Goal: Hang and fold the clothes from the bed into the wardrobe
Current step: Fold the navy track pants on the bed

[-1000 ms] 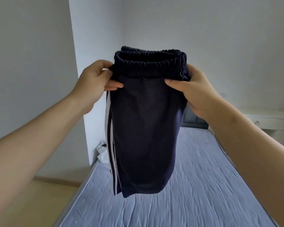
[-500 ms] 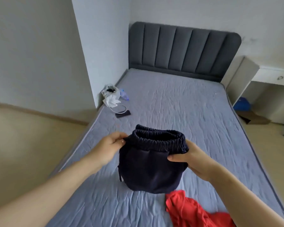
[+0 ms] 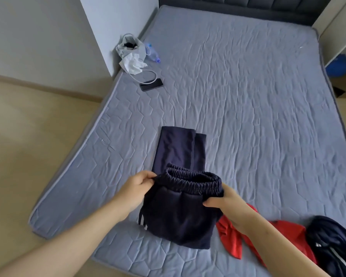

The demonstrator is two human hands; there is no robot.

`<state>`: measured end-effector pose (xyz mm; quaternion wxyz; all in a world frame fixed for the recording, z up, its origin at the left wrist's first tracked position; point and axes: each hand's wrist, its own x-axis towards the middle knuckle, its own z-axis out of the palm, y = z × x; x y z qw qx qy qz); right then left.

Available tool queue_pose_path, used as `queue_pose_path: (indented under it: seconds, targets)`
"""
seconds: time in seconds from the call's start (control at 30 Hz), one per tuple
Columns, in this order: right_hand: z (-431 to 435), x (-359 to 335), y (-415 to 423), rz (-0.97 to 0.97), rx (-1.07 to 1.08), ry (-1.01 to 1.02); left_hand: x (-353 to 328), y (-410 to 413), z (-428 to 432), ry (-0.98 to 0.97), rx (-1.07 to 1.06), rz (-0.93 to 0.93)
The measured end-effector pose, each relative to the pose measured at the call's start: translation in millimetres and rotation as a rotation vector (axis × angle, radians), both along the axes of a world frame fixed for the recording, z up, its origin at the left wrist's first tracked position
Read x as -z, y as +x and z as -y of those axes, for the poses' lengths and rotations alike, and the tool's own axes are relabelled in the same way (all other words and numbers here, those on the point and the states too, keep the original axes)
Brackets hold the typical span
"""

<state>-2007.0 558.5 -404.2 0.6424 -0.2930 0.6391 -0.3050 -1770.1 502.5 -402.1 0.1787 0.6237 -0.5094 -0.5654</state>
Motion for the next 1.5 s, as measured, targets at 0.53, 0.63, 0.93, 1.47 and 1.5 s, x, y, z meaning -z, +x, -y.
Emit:
queue_pose_path:
  seconds: [0.53, 0.63, 0.93, 1.47, 1.5]
  targets:
    - [169, 243, -11, -0.120, 0.328, 0.036, 240, -70, 171, -0.005, -0.168, 0.234]
    - [182, 288, -10, -0.173, 0.350, 0.084, 287, -75, 188, -0.017, -0.132, 0.382]
    - [202, 323, -18, -0.219, 0.402, 0.176, 327, -75, 203, -0.048, -0.145, 0.471]
    - [195, 296, -40, -0.580, 0.349, -0.187, 286, -89, 192, -0.565, -0.107, 0.616]
    - [202, 287, -40, -0.581, 0.363, -0.231, 275, -88, 197, -0.612, -0.130, 0.549]
